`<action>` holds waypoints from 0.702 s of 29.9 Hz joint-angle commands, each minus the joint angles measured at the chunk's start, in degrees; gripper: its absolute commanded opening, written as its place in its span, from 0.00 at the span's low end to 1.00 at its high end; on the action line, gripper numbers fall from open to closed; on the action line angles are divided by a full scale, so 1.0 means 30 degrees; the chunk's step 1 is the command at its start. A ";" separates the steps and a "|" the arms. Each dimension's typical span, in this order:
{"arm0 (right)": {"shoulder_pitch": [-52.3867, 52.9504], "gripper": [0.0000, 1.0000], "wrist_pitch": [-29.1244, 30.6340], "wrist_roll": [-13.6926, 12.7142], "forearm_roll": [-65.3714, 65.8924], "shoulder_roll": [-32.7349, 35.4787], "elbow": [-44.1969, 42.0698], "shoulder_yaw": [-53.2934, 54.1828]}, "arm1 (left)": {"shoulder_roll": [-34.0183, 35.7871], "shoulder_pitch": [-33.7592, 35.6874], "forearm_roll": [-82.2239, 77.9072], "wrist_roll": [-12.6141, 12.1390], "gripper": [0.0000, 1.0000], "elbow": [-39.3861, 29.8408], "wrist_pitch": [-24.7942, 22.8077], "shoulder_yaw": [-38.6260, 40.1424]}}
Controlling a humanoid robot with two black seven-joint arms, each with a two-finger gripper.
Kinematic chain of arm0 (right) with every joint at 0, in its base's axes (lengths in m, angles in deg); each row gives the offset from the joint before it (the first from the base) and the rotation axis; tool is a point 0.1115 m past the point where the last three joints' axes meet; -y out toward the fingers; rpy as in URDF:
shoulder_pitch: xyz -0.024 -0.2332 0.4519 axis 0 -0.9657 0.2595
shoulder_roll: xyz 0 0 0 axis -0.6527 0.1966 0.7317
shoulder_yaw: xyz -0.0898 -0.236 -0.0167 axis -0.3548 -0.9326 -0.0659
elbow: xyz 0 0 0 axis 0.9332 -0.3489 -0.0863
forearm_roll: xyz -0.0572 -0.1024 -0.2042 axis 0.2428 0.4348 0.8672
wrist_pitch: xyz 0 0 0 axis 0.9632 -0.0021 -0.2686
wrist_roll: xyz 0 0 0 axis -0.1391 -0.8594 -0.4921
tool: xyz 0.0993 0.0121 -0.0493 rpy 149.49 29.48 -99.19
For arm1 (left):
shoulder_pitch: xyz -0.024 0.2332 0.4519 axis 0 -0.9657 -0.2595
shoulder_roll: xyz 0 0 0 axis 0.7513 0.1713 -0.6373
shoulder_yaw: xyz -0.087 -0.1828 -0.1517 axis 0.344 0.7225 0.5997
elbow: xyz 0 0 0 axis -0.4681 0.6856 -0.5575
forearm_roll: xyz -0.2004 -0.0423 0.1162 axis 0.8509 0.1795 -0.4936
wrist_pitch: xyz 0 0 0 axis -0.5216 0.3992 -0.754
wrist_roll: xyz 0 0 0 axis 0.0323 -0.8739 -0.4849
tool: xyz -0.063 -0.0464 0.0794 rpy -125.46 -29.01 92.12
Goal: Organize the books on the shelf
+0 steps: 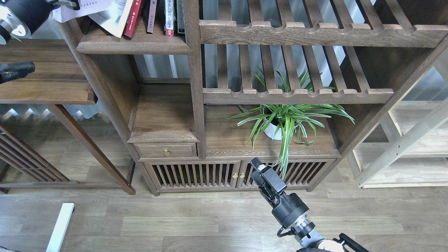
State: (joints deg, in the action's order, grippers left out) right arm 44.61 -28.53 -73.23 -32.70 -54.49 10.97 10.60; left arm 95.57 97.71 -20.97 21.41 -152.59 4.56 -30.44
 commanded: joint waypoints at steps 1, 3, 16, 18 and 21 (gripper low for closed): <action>-0.0181 0.99 0.0000 0.0025 -0.0024 -0.0037 -0.0002 0.0007 | -0.0493 -0.0026 -0.0002 0.0751 0.02 0.0635 -0.0003 -0.0453; -0.0269 0.99 0.0000 0.0025 -0.0024 -0.0067 -0.0002 0.0036 | -0.1019 0.0062 -0.0002 0.1073 0.02 0.1074 -0.0003 -0.0571; -0.0884 0.99 0.0000 0.0025 -0.0082 0.0050 -0.0002 0.0447 | -0.2897 0.0824 -0.0149 0.1951 0.01 0.2366 0.0027 -0.1273; -0.0943 0.99 0.0000 0.0025 -0.0082 0.0050 -0.0002 0.0592 | -0.2897 0.0824 -0.0178 0.2187 0.01 0.2395 0.0114 -0.1566; -0.1031 0.99 0.0000 0.0025 -0.0082 0.0050 -0.0002 0.0681 | -0.2954 0.0824 -0.0149 0.2276 0.02 0.2745 0.0085 -0.1802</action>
State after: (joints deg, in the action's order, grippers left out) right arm 41.76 -28.53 -73.15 -32.94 -54.36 10.97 12.40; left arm 86.97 100.19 -21.46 27.80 -145.24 4.77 -35.22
